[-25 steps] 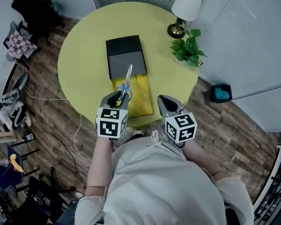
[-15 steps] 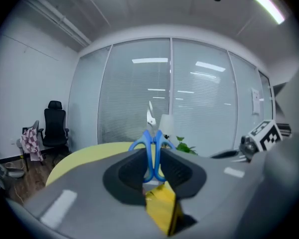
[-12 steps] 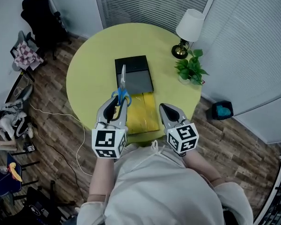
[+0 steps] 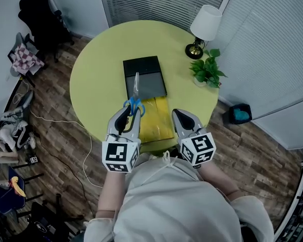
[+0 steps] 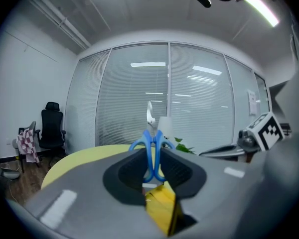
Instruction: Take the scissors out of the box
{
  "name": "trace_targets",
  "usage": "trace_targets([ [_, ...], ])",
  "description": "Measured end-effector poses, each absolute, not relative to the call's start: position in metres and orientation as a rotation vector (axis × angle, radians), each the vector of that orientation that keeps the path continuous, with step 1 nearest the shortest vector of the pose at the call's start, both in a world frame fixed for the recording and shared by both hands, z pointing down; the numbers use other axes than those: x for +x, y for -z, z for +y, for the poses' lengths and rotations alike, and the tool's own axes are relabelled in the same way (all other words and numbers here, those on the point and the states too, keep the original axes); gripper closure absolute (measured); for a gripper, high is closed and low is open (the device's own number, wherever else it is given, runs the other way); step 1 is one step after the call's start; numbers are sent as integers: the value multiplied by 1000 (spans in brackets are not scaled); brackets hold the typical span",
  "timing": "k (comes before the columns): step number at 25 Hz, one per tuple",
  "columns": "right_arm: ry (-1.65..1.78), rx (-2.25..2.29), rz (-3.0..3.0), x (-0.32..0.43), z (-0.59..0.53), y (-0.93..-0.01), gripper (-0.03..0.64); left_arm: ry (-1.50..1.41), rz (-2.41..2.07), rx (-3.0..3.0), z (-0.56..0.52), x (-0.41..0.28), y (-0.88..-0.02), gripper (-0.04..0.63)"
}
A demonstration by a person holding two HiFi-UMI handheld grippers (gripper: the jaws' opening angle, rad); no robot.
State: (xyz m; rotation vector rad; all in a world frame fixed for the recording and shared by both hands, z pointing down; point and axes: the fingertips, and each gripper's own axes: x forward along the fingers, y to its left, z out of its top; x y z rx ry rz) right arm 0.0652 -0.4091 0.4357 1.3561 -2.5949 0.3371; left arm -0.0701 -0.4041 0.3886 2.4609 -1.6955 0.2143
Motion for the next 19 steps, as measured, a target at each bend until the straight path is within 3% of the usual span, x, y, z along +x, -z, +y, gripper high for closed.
trace_targets([
  [19,-305,1225,-2632,54,-432,-435,618,-165,-1725,2440,-416,-61,-399,506],
])
